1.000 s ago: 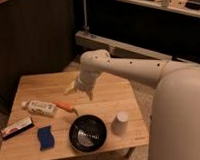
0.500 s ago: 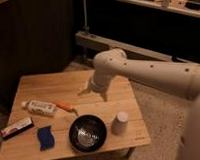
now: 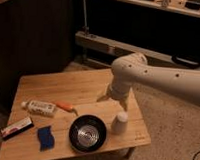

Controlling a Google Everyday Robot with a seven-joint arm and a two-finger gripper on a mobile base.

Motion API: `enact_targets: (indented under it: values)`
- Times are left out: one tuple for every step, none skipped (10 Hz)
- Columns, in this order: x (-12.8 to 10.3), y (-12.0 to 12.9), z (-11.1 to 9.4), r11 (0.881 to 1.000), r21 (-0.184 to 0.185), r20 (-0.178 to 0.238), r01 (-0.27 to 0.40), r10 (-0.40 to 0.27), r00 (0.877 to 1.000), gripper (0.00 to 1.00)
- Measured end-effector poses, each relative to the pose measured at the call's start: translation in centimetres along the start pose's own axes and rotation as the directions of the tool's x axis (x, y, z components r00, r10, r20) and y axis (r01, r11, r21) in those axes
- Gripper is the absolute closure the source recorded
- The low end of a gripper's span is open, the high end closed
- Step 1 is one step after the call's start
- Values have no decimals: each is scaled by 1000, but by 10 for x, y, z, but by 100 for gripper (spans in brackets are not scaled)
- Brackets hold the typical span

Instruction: Place the ceramic cup in the ceramic bowl

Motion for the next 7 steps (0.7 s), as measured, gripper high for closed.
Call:
enact_targets:
  values:
    - [7,-19,6,998,25,-19,-50,51,999,20]
    - [11,-22,12,997,32,-28,-64,65,997,20]
    - [14,-24,16,996,34,-33,-79,80,996,20]
    - [18,-29,23,995,34,-37,-95,97,995,20]
    - [20,-31,32,994,33,-40,-107,109,993,20]
    - [22,-31,40,993,35,-44,-112,113,993,20]
    - [22,-30,50,992,49,-43,-119,121,992,20]
